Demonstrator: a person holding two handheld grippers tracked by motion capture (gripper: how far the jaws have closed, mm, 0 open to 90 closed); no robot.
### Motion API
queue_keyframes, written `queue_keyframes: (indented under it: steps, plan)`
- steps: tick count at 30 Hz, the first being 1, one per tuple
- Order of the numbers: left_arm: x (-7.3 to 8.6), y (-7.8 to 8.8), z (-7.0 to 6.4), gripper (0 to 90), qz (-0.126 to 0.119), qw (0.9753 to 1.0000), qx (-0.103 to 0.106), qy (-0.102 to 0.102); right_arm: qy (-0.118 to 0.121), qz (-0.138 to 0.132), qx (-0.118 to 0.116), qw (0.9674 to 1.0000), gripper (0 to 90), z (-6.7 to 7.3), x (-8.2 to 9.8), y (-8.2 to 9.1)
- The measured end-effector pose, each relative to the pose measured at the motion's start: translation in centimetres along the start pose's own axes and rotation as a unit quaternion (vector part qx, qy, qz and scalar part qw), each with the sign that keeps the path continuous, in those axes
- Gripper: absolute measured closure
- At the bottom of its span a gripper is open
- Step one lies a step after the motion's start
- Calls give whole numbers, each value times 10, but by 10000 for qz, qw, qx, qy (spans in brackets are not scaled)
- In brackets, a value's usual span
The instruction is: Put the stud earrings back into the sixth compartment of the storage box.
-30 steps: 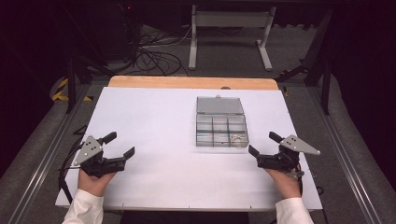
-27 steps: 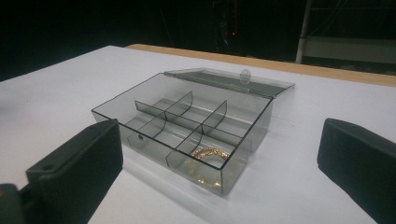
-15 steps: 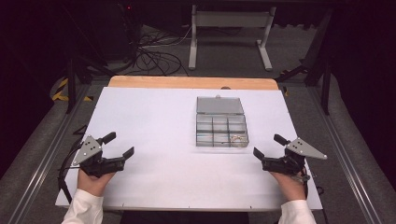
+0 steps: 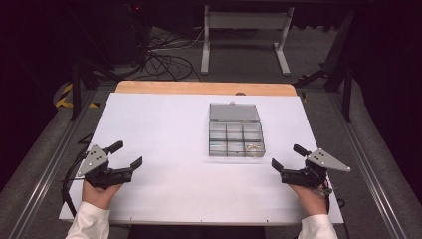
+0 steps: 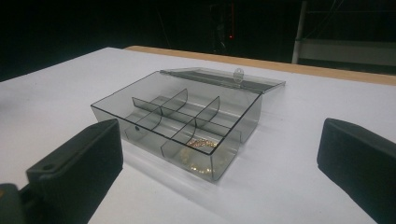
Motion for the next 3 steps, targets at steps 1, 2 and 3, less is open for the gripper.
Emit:
queue_keyframes:
  steps: [1,2,3]
  plan:
    - [0,0,0,125,-4,10000,3,14,-6,-6,0,10000,5,0,0,0]
    - [0,0,0,125,6,10000,2,26,-8,4,17,10000,5,-1,1,0]
    - [1,-1,0,124,27,10000,5,14,-25,38,36,10000,5,-2,2,0]
Point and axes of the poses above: each handheld gripper's, and its own axes: y roughly backward along the jaws, x roughly out of its underside, z roughly to its left, the point moved 8 cm from there along -y, roughly forward along the jaws, and after that the axes turned 13 degrees about y, right-handed, at the moved point
